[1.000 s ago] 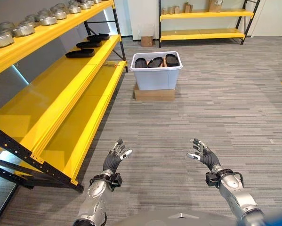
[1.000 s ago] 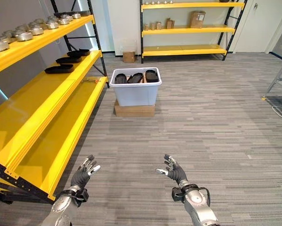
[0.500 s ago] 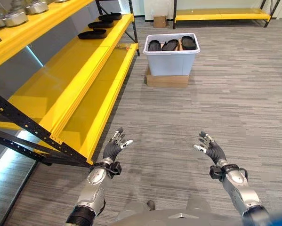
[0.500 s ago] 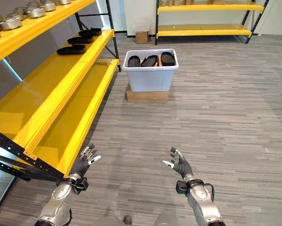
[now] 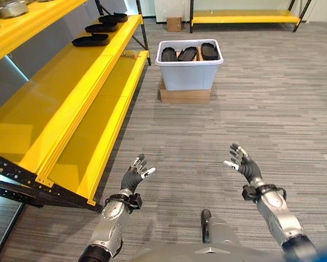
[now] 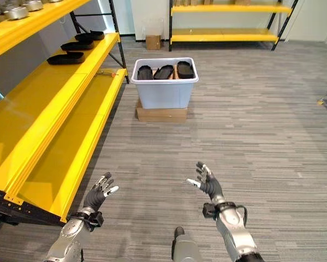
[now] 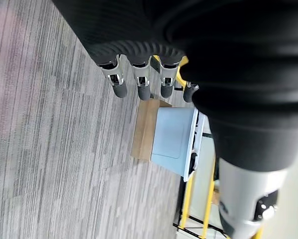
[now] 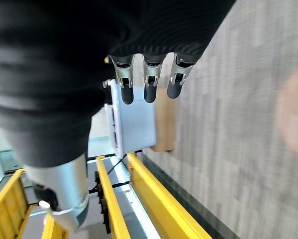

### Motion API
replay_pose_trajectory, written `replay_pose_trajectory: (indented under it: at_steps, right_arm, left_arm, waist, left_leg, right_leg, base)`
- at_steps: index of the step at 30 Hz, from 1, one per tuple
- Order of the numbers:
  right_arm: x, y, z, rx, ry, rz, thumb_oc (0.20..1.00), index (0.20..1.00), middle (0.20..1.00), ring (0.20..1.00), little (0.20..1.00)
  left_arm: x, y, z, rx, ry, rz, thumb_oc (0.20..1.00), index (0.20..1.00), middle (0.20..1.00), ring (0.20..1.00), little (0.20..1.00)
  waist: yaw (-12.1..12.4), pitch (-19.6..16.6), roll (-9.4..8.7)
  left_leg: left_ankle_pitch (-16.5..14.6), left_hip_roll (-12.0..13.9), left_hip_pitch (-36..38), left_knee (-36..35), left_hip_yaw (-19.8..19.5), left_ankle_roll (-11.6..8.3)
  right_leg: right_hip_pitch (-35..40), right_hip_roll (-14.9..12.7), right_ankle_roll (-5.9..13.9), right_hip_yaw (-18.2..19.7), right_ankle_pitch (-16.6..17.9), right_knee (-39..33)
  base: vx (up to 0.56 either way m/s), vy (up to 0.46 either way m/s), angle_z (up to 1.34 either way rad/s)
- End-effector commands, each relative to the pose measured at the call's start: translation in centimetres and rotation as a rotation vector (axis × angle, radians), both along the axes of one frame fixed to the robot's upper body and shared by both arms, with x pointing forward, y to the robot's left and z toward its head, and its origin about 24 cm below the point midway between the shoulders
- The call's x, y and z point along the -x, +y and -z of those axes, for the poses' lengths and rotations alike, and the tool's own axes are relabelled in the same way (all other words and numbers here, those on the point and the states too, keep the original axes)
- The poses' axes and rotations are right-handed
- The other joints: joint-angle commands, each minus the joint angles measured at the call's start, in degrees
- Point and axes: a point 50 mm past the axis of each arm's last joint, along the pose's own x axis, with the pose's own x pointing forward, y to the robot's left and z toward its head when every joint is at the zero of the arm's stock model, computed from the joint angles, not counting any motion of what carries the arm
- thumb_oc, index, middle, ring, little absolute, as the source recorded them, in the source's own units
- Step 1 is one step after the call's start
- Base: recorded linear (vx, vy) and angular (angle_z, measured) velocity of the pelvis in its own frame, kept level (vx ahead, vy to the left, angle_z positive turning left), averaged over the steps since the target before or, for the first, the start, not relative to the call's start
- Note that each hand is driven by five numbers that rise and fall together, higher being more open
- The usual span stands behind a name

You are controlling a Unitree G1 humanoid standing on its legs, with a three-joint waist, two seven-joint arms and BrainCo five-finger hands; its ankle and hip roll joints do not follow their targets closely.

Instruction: Move parts from the plastic box to the shelf.

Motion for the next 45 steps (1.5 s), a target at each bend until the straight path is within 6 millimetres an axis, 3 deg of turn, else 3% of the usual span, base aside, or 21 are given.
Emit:
replay_pose_trajectory:
  at_steps: [1, 3, 5, 6, 8, 9, 10, 11, 12, 15, 16, 19, 21, 27, 28, 29, 32, 35, 37, 41, 45]
  right_arm:
    - [-1.3, 0.0, -2.2, 0.005, -0.137, 0.011, 1.0, 1.0, 1.0, 1.0, 1.0]
    - [-1.2, -0.2, -2.2, 0.013, -0.135, 0.021, 1.0, 1.0, 1.0, 1.0, 1.0]
    - [-0.7, -0.7, -1.6, 0.012, -0.115, 0.05, 1.0, 1.0, 1.0, 1.0, 1.0]
    - [-0.6, -1.0, -1.7, 0.004, -0.117, 0.053, 1.0, 1.0, 1.0, 1.0, 1.0]
    - [-0.3, -1.3, -1.7, 0.007, -0.114, 0.057, 1.0, 1.0, 1.0, 1.0, 1.0]
    - [-0.1, -2.0, -1.7, 0.023, -0.112, 0.079, 1.0, 1.0, 1.0, 1.0, 1.0]
    - [-0.1, -2.0, -1.7, 0.023, -0.112, 0.079, 1.0, 1.0, 1.0, 1.0, 1.0]
    - [0.1, -2.7, -1.8, 0.02, -0.117, 0.113, 1.0, 1.0, 1.0, 1.0, 1.0]
    - [0.2, -2.8, -1.7, 0.024, -0.119, 0.124, 1.0, 1.0, 1.0, 1.0, 1.0]
    - [0.6, -2.3, -1.3, 0.016, -0.115, 0.124, 1.0, 1.0, 1.0, 1.0, 1.0]
    - [0.7, -2.2, -1.2, 0.006, -0.11, 0.122, 1.0, 1.0, 1.0, 1.0, 1.0]
    - [1.0, -1.5, -1.1, 0.006, -0.108, 0.084, 1.0, 1.0, 1.0, 1.0, 1.0]
    - [0.9, -0.8, -1.2, -0.024, -0.113, 0.064, 1.0, 1.0, 1.0, 1.0, 1.0]
    - [0.6, 0.9, -1.4, -0.068, -0.123, -0.006, 1.0, 1.0, 1.0, 1.0, 1.0]
    - [0.7, 1.2, -1.2, -0.078, -0.113, -0.011, 1.0, 1.0, 1.0, 1.0, 1.0]
    - [1.0, 1.8, -0.9, -0.1, -0.102, -0.023, 1.0, 1.0, 1.0, 1.0, 1.0]
    - [1.1, 2.1, -0.9, -0.106, -0.1, -0.04, 1.0, 1.0, 1.0, 1.0, 1.0]
    - [1.4, 2.3, -0.7, -0.103, -0.093, -0.046, 1.0, 1.0, 1.0, 1.0, 1.0]
    - [1.4, 2.2, -0.8, -0.105, -0.102, -0.039, 1.0, 1.0, 1.0, 1.0, 1.0]
    - [1.2, 1.5, -0.9, -0.035, -0.097, -0.051, 1.0, 1.0, 1.0, 1.0, 1.0]
    - [1.3, 1.6, -0.9, -0.037, -0.094, -0.074, 1.0, 1.0, 1.0, 1.0, 1.0]
  left_arm:
    - [-1.6, 0.4, -2.8, -0.008, -0.151, 0.009, 1.0, 1.0, 1.0, 1.0, 1.0]
    - [-1.7, 0.3, -2.8, -0.009, -0.154, 0.008, 1.0, 1.0, 1.0, 1.0, 1.0]
    - [-1.6, 0.4, -2.9, 0.004, -0.156, -0.008, 1.0, 1.0, 1.0, 1.0, 1.0]
    - [-1.4, 0.4, -2.9, 0.013, -0.157, -0.004, 1.0, 1.0, 1.0, 1.0, 1.0]
    - [-1.3, 0.4, -2.9, 0.017, -0.157, -0.004, 1.0, 1.0, 1.0, 1.0, 1.0]
    - [-1.1, 0.5, -2.9, 0.018, -0.153, 0.006, 1.0, 1.0, 1.0, 1.0, 1.0]
    - [-1.1, 0.5, -2.9, 0.018, -0.153, 0.006, 1.0, 1.0, 1.0, 1.0, 1.0]
    - [-1.0, 0.4, -2.8, 0.017, -0.154, 0.015, 1.0, 1.0, 1.0, 1.0, 1.0]
    - [-0.7, 0.6, -2.8, -0.005, -0.157, 0.012, 1.0, 1.0, 1.0, 1.0, 1.0]
    - [-0.5, 1.0, -2.9, -0.05, -0.168, 0.008, 1.0, 1.0, 1.0, 1.0, 1.0]
    - [-0.6, 0.9, -3.0, -0.05, -0.171, 0.012, 1.0, 1.0, 1.0, 1.0, 1.0]
    - [-0.6, 0.8, -3.0, -0.057, -0.174, 0.029, 1.0, 1.0, 1.0, 1.0, 1.0]
    - [-1.1, 0.8, -3.7, -0.083, -0.205, 0.055, 1.0, 1.0, 1.0, 1.0, 1.0]
    - [-1.6, 1.1, -4.2, -0.111, -0.225, 0.054, 1.0, 1.0, 1.0, 1.0, 1.0]
    - [-1.7, 1.1, -4.2, -0.117, -0.226, 0.053, 1.0, 1.0, 1.0, 1.0, 1.0]
    - [-1.7, 1.3, -4.4, -0.126, -0.232, 0.045, 1.0, 1.0, 1.0, 1.0, 1.0]
    - [-1.8, 1.5, -4.7, -0.133, -0.243, 0.04, 1.0, 1.0, 1.0, 1.0, 1.0]
    - [-1.7, 1.6, -4.8, -0.147, -0.242, 0.053, 1.0, 1.0, 1.0, 1.0, 1.0]
    - [-1.7, 1.6, -4.4, -0.151, -0.231, 0.056, 1.0, 1.0, 1.0, 1.0, 1.0]
    - [-1.7, 1.6, -4.3, -0.133, -0.231, 0.033, 1.0, 1.0, 1.0, 1.0, 1.0]
    - [-1.2, 1.3, -3.6, -0.125, -0.21, 0.035, 1.0, 1.0, 1.0, 1.0, 1.0]
  waist:
    - [-0.91, -0.46, -1.98]
    - [-1.12, -0.78, -2.03]
    - [-0.92, -1.43, -2.09]
    - [0.41, -0.5, -2.99]
    - [0.9, -0.19, -3.72]
    - [1.88, 1.5, -4.81]
    - [1.87, 1.5, -4.76]
    - [2.96, 2.97, -5.92]
    - [4.35, 4.06, -6.23]
    - [5.96, 4.03, -4.92]
    - [6.22, 4.07, -4.93]
    - [6.12, 2.38, -4.96]
    - [6.18, 0.86, -5.89]
    - [6.5, -0.99, -7.19]
    - [6.54, -1.25, -7.38]
    - [6.45, -1.24, -7.26]
    - [5.79, -0.23, -5.95]
    - [4.47, 1.46, -3.87]
    - [2.01, 2.79, -3.2]
    - [0.39, 3.44, -3.81]
    - [0.19, 1.55, -3.98]
  left_leg:
    - [-0.1, 4.51, 10.07, -3.34, -0.17, -1.11]
    - [0.52, 5.26, 10.39, -3.43, -0.27, -1.62]
    - [9.44, 7.93, 7.1, 3.97, -0.43, -3.9]
    - [14.12, 5.86, 1.71, 16.51, -2.48, -4.04]
    - [16.22, 4.86, -0.99, 19.58, -2.74, -3.79]
    - [14.47, 3.02, -7.92, 23.65, -1.76, -3.15]
    - [14.41, 3.06, -7.97, 23.75, -1.78, -3.15]
    - [11.34, 2.7, -15.99, 21.96, 1.7, -2.12]
    - [12.28, 0.96, -21.81, 21.33, 0.89, -2.55]
    - [20.76, 5.12, -25.18, 5.29, -1.86, -5.05]
    - [21.62, 5.28, -24.53, 3.5, -2.14, -5.38]
    - [19.63, 4.28, -20.63, 0.51, -2.73, -4.31]
    - [16.62, 1.57, -20.88, 2.92, -1.58, -2.56]
    - [10.88, -1.05, -22.54, 8.5, 0.26, 0.18]
    - [9.83, -1.62, -22.26, 8.72, 0.45, 0.86]
    - [8.34, -2.75, -20.54, 8.69, 0.48, 2.16]
    - [8.08, -3.36, -17.44, 6.84, 0.31, 3.48]
    - [7.41, -3.53, -11.71, 3.42, -0.51, 4.23]
    - [6.95, -3.89, -6.52, 1.43, -1.6, 3.9]
    - [3.8, -4.6, -0.53, 0.96, -1.63, 1.97]
    - [2.73, -2.77, 2.97, 0.99, -1.84, 0.23]
  right_leg:
    - [-1.52, -0.4, 5.94, 0.08, 1.24, -1.11]
    - [-1.35, -0.07, 5.63, -0.06, 0.46, -0.82]
    - [1.44, 2.24, 3.2, -0.65, -1.57, -1.91]
    - [5.04, 3.24, 1.76, -0.43, -1.82, -4.39]
    - [6.74, 3.26, 1.02, -0.48, -1.81, -6.05]
    - [9.92, 2.46, 0.85, -0.47, -2.16, -7.73]
    - [9.9, 2.5, 0.85, -0.49, -2.17, -7.72]
    - [13.2, 1.47, 0.94, -0.43, -2.93, -9.07]
    - [15.51, 1.53, 0.82, 1.15, -3.68, -9.55]
    - [20.8, 2.2, 1.84, 3.3, -7.12, -9.64]
    - [21.93, 1.87, 2.09, 3.53, -7.56, -9.76]
    - [24.12, 0.24, 3.82, 4.07, -8.23, -9.61]
    - [25.23, -2.35, 5.61, 5.05, -6.44, -10.17]
    - [24.2, -5.85, 7.72, 6.63, -2.54, -7.92]
    - [23.92, -6.35, 8.16, 6.7, -1.0, -6.41]
    - [21.14, -6.83, 8.22, 7.59, 5.19, 0.96]
    - [16.91, -6.59, 7.74, 7.52, 10.56, 9.27]
    - [10.62, -5.07, 6.7, 5.65, 7.62, 15.1]
    - [4.34, -0.82, 5.64, 4.61, 2.01, 10.14]
    - [1.37, -3.43, 7.61, 0.27, 6.05, -10.22]
    - [4.65, -2.15, 7.06, 1.15, 7.06, -13.13]
  base:
    - [0.29, -0.201, 0.45]
    - [0.16, -0.11, 0.3]
    - [0.29, -0.262, 0.07]
    - [0.16, -0.196, 0.02]
    - [0.16, -0.153, -0.15]
    - [0.15, -0.123, -0.15]
    - [0.2, -0.09, -0.17]
    - [0.21, 0.009, 0.2]
    - [0.28, 0.036, 0.29]
    - [0.47, 0.193, -0.64]
    - [0.55, 0.297, -0.59]
    - [0.32, 0.189, -0.37]
    - [0.39, 0.269, -0.05]
    - [0.23, 0.168, -0.06]
    - [0.22, 0.179, -0.18]
    - [0.21, 0.177, -0.15]
    - [0.17, 0.188, 0.1]
    - [0.25, 0.155, 0.05]
    - [0.43, 0.087, 0.3]
    - [0.42, -0.068, 0.26]
    - [0.42, -0.196, 0.3]
